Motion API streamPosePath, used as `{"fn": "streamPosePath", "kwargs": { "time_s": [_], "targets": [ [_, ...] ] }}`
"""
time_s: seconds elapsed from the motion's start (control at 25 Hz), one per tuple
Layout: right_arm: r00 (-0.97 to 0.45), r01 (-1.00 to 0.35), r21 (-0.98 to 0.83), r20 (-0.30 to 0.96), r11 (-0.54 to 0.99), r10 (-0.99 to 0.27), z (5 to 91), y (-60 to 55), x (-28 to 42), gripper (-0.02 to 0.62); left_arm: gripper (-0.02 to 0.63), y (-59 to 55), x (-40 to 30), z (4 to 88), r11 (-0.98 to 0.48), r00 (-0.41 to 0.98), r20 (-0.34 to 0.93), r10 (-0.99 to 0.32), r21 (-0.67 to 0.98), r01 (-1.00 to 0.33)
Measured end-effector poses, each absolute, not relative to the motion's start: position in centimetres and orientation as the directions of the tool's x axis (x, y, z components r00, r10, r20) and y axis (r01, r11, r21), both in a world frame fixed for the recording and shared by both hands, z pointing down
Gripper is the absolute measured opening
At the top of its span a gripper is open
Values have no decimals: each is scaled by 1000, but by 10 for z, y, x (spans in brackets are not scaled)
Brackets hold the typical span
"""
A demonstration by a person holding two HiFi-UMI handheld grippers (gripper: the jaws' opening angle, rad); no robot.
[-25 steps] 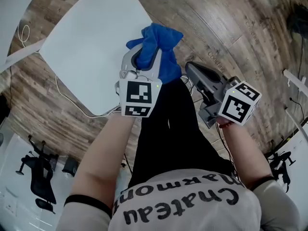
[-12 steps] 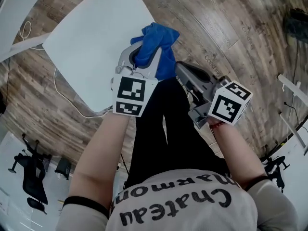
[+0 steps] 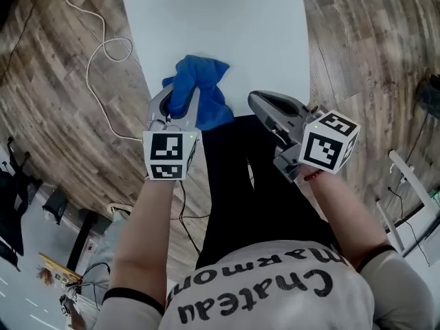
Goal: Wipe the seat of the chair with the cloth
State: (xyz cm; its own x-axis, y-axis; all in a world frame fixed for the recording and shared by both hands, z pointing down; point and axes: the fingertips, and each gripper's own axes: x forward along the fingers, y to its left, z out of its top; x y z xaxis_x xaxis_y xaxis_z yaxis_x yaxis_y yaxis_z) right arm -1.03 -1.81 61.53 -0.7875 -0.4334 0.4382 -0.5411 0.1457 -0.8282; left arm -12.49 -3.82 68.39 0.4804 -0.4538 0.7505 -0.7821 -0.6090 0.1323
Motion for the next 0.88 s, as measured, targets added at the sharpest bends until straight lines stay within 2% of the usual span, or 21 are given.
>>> {"fn": "streamPosePath", "kwargs": {
  "time_s": [0.2,0.36,0.68,0.88],
  "targets": [
    [-846,-508,-832,434,224,-310,616,-12,-81,15,117,-5,-211,692,-571,401,790,-464,79,-817],
    [-855,-503,-833,440,232,-275,620,-13,-114,15,117,7,-234,699,-577,398,797,-454,78,-813],
    [-853,-499,-842,435,206,-289,624,-10,-123,15,115,11,-181,709,-681,459,806,-374,97,-726],
    [-797,-542,-831,464,122,-386,633,-11,-72,15,115,12,-108,709,-799,563,781,-270,145,-584]
  ]
}}
